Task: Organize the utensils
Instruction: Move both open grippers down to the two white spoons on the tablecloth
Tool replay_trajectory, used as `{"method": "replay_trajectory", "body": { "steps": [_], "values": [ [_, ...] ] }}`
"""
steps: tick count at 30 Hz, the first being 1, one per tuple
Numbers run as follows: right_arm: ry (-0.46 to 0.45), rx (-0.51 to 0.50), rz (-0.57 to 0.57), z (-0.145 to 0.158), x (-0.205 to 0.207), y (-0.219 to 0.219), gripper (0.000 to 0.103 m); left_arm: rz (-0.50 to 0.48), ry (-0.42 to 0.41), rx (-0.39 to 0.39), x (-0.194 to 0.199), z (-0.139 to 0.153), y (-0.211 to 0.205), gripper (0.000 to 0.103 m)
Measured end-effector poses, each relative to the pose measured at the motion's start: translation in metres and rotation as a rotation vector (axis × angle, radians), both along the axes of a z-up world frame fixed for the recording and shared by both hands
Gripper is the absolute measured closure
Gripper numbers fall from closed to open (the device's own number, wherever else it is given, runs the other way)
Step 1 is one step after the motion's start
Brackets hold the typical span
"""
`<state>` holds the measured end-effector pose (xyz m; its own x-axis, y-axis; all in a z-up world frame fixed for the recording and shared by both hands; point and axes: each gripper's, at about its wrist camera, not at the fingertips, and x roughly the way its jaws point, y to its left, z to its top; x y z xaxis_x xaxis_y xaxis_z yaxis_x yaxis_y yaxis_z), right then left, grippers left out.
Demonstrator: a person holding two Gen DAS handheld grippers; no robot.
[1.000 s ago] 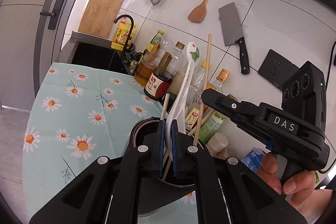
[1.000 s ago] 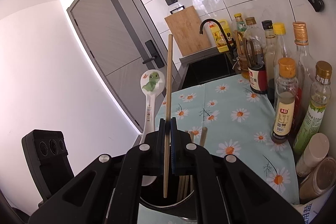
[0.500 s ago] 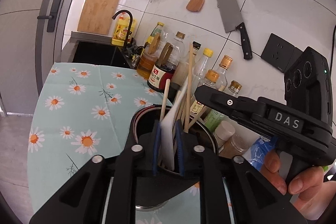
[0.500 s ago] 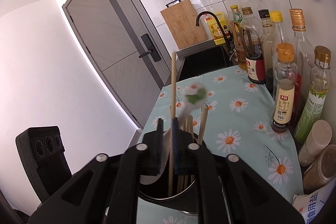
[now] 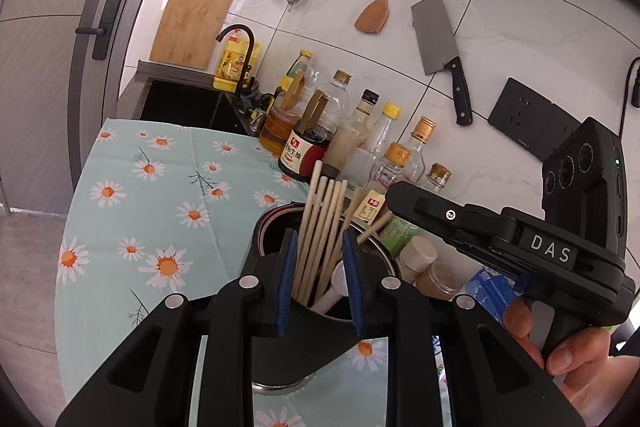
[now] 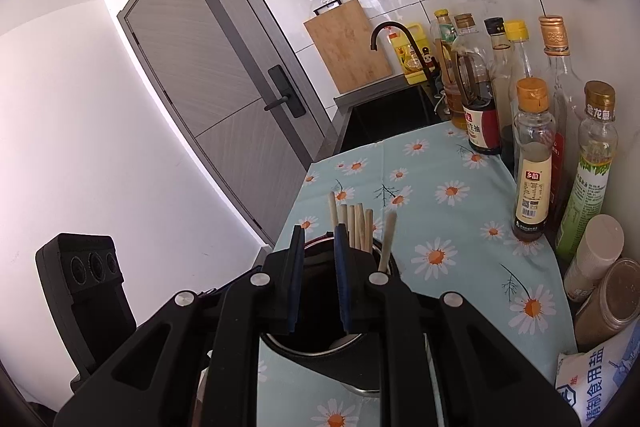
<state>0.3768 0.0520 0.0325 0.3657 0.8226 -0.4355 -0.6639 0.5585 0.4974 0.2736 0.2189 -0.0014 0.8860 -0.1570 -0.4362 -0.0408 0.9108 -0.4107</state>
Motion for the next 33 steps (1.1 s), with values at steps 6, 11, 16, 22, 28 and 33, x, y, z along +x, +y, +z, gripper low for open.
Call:
{"method": "replay_trajectory", "body": {
  "steps": [6, 11, 16, 22, 28, 33],
  "values": [
    [-0.020, 0.004, 0.013, 0.013, -0.019, -0.012, 0.083, 0.009, -0.009, -0.001, -0.019, 0.011, -0.004, 0.081],
    [-0.034, -0.007, 0.032, 0.023, -0.042, -0.027, 0.077, 0.015, -0.021, 0.026, -0.047, 0.026, -0.013, 0.080],
    [-0.019, -0.025, 0.068, 0.021, -0.067, -0.045, 0.076, 0.005, 0.006, 0.044, -0.074, 0.030, -0.024, 0.076],
    [0.024, -0.091, 0.125, 0.004, -0.092, -0.060, 0.075, -0.028, 0.087, 0.068, -0.102, 0.018, -0.039, 0.076],
    [0.157, -0.142, 0.163, -0.029, -0.104, -0.074, 0.070, -0.067, 0.177, 0.067, -0.119, -0.004, -0.053, 0.074],
    [0.274, -0.187, 0.186, -0.061, -0.110, -0.082, 0.070, -0.106, 0.266, 0.060, -0.126, -0.026, -0.065, 0.074]
  ]
}}
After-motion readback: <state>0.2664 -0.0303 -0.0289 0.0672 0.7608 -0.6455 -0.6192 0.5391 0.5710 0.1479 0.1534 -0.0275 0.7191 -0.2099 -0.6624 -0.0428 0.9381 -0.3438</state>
